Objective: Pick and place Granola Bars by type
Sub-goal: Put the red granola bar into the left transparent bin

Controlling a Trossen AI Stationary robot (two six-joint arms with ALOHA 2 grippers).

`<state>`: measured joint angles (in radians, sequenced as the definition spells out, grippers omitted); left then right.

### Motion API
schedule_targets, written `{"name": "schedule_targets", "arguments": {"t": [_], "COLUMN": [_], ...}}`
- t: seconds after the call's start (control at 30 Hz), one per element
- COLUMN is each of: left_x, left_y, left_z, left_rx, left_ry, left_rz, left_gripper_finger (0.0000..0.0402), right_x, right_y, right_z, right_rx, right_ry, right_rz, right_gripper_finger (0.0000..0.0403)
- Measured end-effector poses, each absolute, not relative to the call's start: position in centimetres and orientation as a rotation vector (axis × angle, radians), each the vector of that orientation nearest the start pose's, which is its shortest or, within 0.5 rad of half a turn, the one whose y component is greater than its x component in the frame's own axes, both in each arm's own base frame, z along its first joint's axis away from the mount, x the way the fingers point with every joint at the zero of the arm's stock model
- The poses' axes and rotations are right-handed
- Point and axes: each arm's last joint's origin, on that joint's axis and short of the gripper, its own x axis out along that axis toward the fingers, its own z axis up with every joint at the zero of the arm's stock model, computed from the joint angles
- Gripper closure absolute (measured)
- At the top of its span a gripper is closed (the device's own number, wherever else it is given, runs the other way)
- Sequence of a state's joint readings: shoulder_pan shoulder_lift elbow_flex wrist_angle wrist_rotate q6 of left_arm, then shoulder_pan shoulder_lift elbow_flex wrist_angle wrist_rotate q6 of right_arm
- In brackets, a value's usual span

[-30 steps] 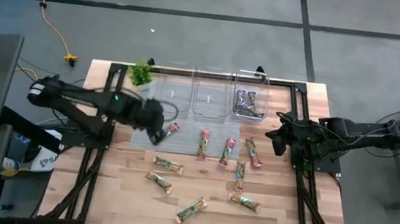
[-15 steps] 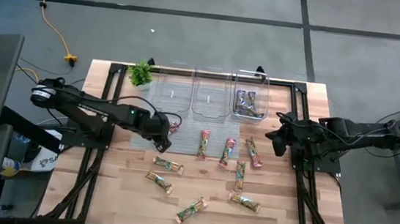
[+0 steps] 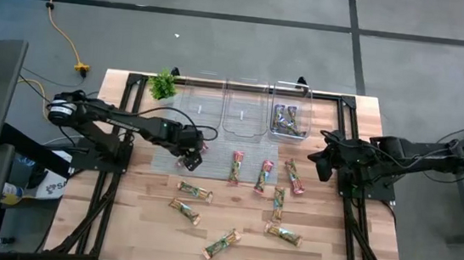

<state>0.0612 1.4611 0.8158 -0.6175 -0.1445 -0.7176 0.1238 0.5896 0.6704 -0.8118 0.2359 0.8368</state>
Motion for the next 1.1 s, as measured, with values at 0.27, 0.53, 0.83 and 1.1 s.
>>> {"name": "schedule_targets", "arguments": {"t": [0.27,0.53,0.83,1.1], "left_x": [26.2,26.5,26.4,26.4], "left_y": [1.9,1.9,1.9,1.8], "left_z": [15.1,14.1,14.0,13.9], "left_rx": [-0.546,-0.557,-0.561,-0.574], "left_ry": [1.2,1.249,1.26,1.272], "left_rz": [0.619,0.619,0.618,0.605], "left_gripper_finger": [0.0112,0.0113,0.0175,0.0245], "right_x": [11.1,11.1,11.1,11.1], "right_y": [0.7,0.7,0.7,0.7], "right_z": [26.6,26.6,26.6,26.6], "right_rx": [0.669,0.67,0.673,0.673], "right_ry": [0.627,0.627,0.626,0.626], "right_rz": [-0.395,-0.394,-0.395,-0.395], "right_gripper_finger": [0.0403,0.0403,0.0403,0.0403]}}
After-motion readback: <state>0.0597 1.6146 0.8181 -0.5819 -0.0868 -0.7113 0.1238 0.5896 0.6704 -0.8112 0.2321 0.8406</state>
